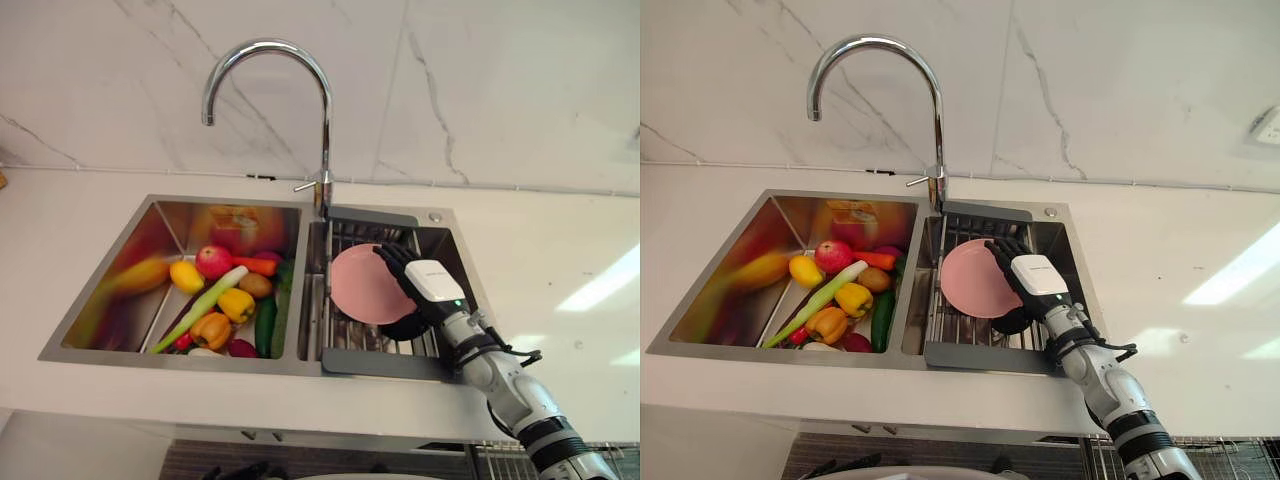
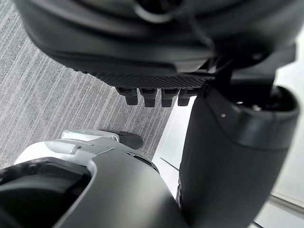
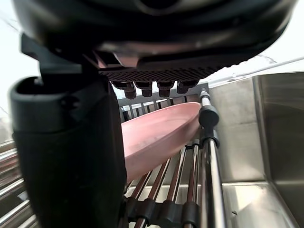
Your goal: Walk over to the sink, pick up the cup, carry it to the dishwasher, place the cup inside the dishwasher, then close the dishwasher door
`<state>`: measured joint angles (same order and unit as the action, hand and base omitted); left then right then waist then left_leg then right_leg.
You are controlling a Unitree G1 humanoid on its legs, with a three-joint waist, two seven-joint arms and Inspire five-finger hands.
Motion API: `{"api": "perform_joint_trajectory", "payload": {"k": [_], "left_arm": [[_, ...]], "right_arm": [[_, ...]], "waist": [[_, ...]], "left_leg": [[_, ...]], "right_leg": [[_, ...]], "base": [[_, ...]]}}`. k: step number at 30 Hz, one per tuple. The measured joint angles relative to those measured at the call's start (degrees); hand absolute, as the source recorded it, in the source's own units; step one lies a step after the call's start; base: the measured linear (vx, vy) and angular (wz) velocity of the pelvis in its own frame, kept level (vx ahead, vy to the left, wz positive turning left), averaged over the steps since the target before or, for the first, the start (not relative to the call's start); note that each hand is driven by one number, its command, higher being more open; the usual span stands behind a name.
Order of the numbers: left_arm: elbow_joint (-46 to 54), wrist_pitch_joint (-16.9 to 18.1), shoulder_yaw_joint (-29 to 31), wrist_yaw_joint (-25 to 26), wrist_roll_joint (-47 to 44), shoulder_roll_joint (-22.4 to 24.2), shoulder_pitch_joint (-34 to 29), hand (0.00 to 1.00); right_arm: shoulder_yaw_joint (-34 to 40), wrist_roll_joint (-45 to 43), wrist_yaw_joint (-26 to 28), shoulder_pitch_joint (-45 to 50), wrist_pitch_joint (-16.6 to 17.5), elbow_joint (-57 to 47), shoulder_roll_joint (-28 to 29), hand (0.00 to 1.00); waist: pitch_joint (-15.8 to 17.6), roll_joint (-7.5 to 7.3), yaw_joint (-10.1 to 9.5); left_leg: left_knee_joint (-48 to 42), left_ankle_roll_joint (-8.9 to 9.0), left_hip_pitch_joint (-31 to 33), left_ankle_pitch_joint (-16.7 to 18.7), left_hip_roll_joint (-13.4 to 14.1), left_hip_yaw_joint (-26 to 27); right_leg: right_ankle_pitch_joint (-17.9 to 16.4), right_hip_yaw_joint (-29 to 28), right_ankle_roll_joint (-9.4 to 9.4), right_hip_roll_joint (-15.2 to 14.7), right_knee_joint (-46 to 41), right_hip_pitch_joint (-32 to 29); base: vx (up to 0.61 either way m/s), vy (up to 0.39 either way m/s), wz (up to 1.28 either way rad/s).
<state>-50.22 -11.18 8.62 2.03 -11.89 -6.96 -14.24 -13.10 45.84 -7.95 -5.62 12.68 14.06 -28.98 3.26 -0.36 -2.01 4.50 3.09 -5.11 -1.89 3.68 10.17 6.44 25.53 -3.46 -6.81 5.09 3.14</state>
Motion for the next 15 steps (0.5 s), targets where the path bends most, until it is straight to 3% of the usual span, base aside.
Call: {"api": "perform_joint_trajectory", "payload": {"k": [4, 9, 15], "left_arm": [[0.0, -0.2, 0.1, 0.1, -0.5, 0.2, 0.0, 1.00], [0.1, -0.4, 1.1, 0.2, -0.6, 0.7, 0.0, 1.00], [0.5, -0.9, 2.3, 0.2, -0.6, 1.1, -0.2, 1.00]], "right_arm": [[0.1, -3.1, 0.9, 0.0, -1.1, -0.3, 0.0, 1.00], [1.9, -15.1, 4.7, 0.8, -2.3, -0.8, 1.5, 1.00], [4.6, -12.3, 6.5, 1.2, -2.4, -1.2, 3.9, 1.00]], "waist": [[-0.1, 0.22, -0.01], [0.0, 0.39, -0.01], [0.0, 0.43, -0.01]], "left_leg": [[0.0, -0.08, 0.1, -0.2, 0.1, 0.1], [0.0, -0.28, 0.0, -0.4, 0.2, 0.0], [0.0, -0.13, -0.2, -0.4, 0.1, 0.0]], "right_leg": [[0.4, -0.2, 0.41, 0.1, -0.1, -0.2], [0.4, -0.2, 0.47, 0.2, -0.1, -0.1], [0.4, -0.2, 0.40, 0.3, -0.1, 0.2]], "base": [[0.00, 0.000, 0.00], [0.00, 0.000, 0.00], [0.00, 0.000, 0.00]]}}
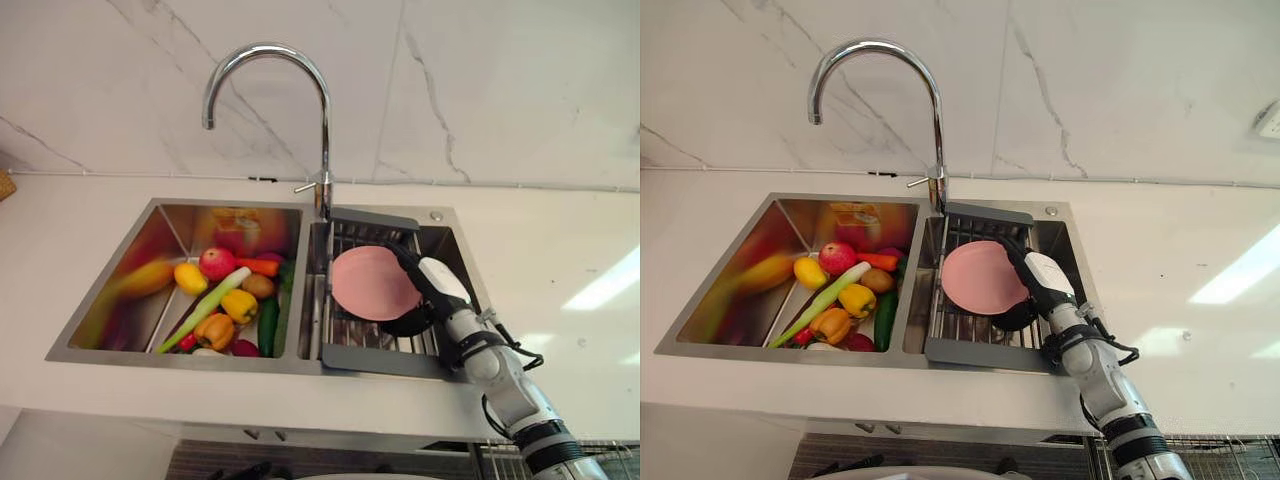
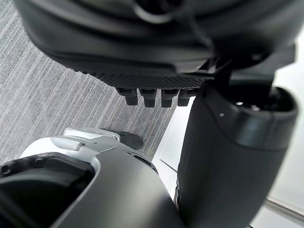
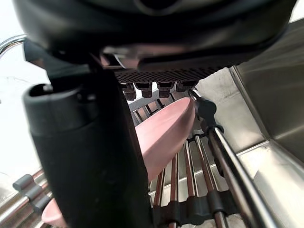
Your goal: Walk over to the sink, pick up the cup, carry it to the dishwasher, place the cup inside the dishwasher, then close the dishwasher door
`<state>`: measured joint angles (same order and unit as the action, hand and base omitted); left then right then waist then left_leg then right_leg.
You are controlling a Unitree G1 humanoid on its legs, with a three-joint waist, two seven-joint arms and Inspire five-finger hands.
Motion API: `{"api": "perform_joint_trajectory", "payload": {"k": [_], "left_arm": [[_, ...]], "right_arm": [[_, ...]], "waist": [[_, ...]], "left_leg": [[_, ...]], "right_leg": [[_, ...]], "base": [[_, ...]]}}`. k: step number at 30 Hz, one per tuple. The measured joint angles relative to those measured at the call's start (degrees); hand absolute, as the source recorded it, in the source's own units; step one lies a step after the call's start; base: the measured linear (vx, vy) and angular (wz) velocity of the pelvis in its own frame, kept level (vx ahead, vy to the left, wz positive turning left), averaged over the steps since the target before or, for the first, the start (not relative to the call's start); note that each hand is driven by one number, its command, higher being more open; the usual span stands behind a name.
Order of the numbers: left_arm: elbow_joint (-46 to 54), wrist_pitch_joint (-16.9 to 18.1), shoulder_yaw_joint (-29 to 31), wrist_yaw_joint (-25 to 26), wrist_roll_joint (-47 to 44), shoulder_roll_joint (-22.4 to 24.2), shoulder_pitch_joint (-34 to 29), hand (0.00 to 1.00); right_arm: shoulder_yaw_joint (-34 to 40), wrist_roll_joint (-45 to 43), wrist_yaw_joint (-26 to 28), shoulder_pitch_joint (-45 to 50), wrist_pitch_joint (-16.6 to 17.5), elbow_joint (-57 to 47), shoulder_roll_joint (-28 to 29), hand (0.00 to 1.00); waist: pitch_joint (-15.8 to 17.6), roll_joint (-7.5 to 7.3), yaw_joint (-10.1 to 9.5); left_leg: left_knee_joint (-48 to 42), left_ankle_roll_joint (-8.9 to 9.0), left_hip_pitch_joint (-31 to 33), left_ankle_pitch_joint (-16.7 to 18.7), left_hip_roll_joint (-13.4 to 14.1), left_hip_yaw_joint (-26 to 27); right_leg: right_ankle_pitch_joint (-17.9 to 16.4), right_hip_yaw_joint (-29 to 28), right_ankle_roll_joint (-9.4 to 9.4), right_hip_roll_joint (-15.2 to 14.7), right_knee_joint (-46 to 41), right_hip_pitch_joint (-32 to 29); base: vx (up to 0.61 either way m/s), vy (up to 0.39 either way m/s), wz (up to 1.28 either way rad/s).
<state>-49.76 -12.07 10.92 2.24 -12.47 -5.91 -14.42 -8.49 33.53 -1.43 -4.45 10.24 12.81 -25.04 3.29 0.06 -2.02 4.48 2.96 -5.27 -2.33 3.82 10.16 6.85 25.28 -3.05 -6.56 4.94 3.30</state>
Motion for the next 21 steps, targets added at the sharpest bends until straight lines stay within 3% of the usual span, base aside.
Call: {"api": "perform_joint_trajectory", "payload": {"k": [11, 21], "left_arm": [[0.0, -0.1, 0.5, 0.0, -0.6, 0.2, -0.3, 1.00], [0.0, -0.1, 0.6, 0.0, -1.1, 0.2, -0.4, 1.00]], "right_arm": [[0.2, 5.0, 6.0, -2.3, -2.7, -1.1, -1.6, 1.00], [0.1, 9.6, 6.5, -2.3, -2.6, -2.7, -1.9, 1.00]], "waist": [[0.1, 0.13, 0.13], [0.1, -0.05, 0.48]], "left_leg": [[0.2, 0.22, 0.2, 0.0, 0.1, 0.3], [0.3, 0.16, 0.2, 0.0, 0.1, 0.5]], "right_leg": [[-0.1, -0.2, -0.09, 0.0, 0.1, -0.4], [0.1, -0.4, 0.07, 0.0, 0.1, -0.7]], "base": [[0.00, 0.000, -0.01], [0.00, 0.000, 0.00]]}}
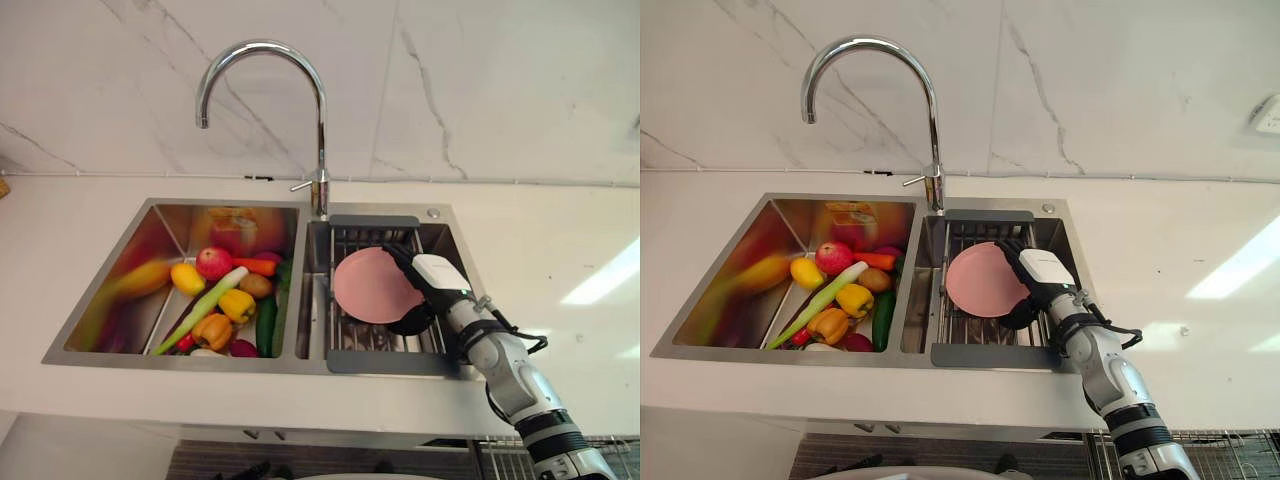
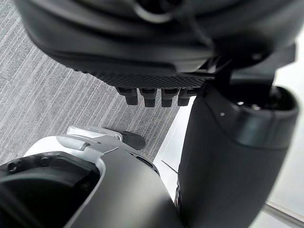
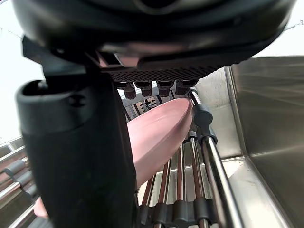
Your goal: Walk over to the sink, pick up the cup, carry it to the dishwasher, place the cup inside the dishwasher, then close the dishwasher door
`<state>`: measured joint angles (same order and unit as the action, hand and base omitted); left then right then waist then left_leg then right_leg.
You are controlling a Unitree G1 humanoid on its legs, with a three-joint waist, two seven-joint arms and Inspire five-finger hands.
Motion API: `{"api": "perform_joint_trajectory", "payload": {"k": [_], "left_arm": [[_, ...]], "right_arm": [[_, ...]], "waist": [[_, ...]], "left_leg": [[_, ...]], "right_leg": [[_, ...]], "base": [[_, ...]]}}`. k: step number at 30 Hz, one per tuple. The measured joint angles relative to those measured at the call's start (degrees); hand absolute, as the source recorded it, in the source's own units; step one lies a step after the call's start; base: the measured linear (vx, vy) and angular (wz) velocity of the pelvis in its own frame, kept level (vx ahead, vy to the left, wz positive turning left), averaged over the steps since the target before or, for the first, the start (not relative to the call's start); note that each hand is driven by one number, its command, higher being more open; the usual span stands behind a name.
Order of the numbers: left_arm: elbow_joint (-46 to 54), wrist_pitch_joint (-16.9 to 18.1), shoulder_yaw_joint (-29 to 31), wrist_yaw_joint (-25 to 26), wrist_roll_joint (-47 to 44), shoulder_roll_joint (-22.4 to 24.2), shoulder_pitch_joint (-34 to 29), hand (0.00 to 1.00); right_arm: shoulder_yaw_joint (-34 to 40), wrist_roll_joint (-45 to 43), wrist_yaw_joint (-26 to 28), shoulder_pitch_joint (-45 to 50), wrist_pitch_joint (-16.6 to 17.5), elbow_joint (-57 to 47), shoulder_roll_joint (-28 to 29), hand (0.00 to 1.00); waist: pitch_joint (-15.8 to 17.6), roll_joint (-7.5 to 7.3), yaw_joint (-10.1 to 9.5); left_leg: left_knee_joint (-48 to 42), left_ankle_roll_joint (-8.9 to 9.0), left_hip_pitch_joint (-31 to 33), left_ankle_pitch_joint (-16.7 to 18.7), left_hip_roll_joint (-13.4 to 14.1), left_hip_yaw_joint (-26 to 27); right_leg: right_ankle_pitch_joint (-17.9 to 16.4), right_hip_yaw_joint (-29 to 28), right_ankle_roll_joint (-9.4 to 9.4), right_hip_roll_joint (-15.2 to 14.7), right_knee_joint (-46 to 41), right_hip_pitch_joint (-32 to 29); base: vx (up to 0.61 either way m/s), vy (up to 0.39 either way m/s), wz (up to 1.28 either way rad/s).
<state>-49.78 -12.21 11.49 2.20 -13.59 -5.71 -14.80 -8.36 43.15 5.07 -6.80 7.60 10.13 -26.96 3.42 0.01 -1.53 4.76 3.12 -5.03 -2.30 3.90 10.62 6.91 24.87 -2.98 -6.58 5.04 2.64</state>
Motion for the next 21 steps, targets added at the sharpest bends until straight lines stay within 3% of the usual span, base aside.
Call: {"api": "perform_joint_trajectory", "payload": {"k": [8, 13, 21], "left_arm": [[0.0, 0.0, 0.5, 0.0, 0.0, 0.0, -0.1, 1.00], [-0.3, 0.0, 0.5, 0.1, 0.0, 0.0, -0.1, 1.00], [-0.3, 0.0, 0.5, 0.1, 0.0, 0.0, -0.1, 1.00]], "right_arm": [[0.0, 2.2, 0.9, 0.3, 0.5, -2.7, -0.4, 1.00], [0.0, 4.3, -1.4, 0.6, 1.3, -4.6, -2.2, 1.00], [0.0, 1.6, -4.4, 1.1, -1.0, -4.9, -2.1, 1.00]], "waist": [[0.1, -0.16, 0.76], [0.1, -0.22, 0.87], [0.2, -0.34, 0.86]], "left_leg": [[0.0, -0.26, -0.1, 0.1, 0.0, 0.7], [0.0, -0.32, -0.2, 0.3, 0.0, 0.9], [0.0, -0.31, -0.5, 0.3, 0.0, 0.8]], "right_leg": [[0.0, -0.8, -0.01, 0.0, -0.1, -0.3], [0.0, -1.0, -0.06, 0.1, -0.1, -0.3], [0.0, -0.9, -0.07, 0.1, -0.1, 0.1]], "base": [[0.00, 0.000, -0.04], [0.01, 0.003, -0.02], [0.00, 0.000, 0.00]]}}
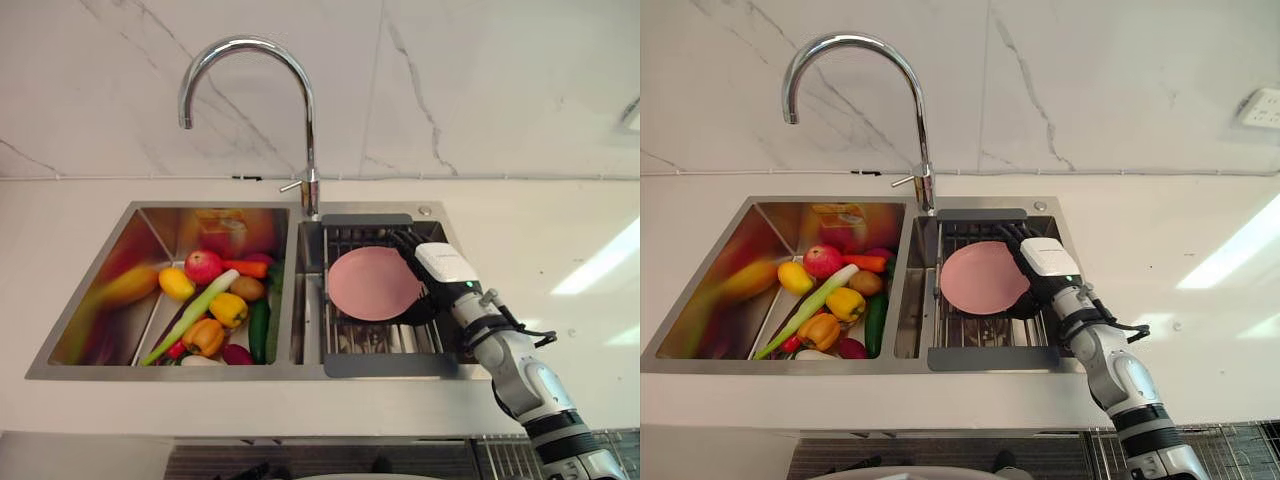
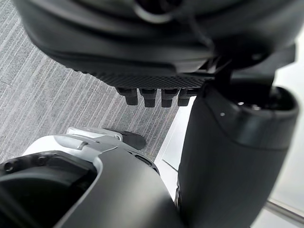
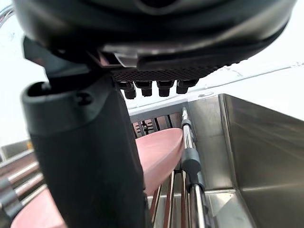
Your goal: Walk over to the sink, pick up the cup, carry it to the dishwasher, place the cup inside the dishwasher, then close the dishwasher door
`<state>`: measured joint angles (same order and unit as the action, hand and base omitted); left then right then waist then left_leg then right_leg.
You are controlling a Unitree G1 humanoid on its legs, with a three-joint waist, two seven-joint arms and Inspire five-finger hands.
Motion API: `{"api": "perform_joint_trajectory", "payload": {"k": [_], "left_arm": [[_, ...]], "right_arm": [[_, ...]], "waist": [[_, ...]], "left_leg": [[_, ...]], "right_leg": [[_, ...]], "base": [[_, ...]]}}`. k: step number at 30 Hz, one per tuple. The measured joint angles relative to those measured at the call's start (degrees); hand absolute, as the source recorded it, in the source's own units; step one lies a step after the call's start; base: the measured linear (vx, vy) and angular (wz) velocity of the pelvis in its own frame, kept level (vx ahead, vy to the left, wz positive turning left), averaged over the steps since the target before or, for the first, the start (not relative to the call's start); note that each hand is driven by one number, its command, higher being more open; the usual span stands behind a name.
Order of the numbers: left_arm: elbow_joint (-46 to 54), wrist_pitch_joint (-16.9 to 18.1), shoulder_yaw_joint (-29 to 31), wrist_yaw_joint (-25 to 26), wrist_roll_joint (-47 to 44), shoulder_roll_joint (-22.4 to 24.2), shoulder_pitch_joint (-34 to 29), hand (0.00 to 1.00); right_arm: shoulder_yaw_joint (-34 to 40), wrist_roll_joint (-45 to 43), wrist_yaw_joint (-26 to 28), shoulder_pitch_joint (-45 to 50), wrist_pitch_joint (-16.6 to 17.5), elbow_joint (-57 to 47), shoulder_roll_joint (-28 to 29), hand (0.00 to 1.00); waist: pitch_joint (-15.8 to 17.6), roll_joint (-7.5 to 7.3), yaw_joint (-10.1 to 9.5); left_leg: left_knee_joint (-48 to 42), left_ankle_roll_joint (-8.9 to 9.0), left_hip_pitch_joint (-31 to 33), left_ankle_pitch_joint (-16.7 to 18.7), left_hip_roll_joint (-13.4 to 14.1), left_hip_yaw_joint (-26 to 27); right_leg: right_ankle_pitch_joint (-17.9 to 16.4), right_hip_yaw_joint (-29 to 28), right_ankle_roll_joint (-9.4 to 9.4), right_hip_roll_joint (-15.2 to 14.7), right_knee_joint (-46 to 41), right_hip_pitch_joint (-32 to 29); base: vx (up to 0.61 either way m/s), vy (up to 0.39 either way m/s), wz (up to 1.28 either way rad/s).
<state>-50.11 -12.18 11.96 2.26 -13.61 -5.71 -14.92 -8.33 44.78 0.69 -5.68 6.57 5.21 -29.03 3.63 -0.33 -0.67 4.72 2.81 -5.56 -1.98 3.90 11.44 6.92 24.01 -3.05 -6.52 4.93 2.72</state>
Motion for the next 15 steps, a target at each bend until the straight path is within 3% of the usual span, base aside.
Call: {"api": "perform_joint_trajectory", "payload": {"k": [5, 15], "left_arm": [[0.0, 0.0, 0.0, 0.0, 0.0, 0.0, 0.0, 1.00], [0.0, 0.1, -0.1, 0.0, 0.0, -0.1, 0.0, 1.00]], "right_arm": [[0.2, -0.3, -4.1, 1.8, 0.7, 0.0, 0.1, 1.00], [0.2, -0.2, -7.4, 2.5, 3.3, 1.0, 2.2, 1.00]], "waist": [[0.0, -0.02, 0.05], [0.1, -0.13, 0.06]], "left_leg": [[0.0, 0.01, 0.0, 0.0, 0.0, 0.0], [0.0, 0.01, 0.0, 0.0, 0.0, -0.1]], "right_leg": [[0.0, 0.0, -0.01, 0.0, 0.0, 0.0], [0.0, 0.2, -0.03, 0.0, 0.0, 0.0]], "base": [[0.00, 0.000, 0.00], [0.00, 0.000, 0.00]]}}
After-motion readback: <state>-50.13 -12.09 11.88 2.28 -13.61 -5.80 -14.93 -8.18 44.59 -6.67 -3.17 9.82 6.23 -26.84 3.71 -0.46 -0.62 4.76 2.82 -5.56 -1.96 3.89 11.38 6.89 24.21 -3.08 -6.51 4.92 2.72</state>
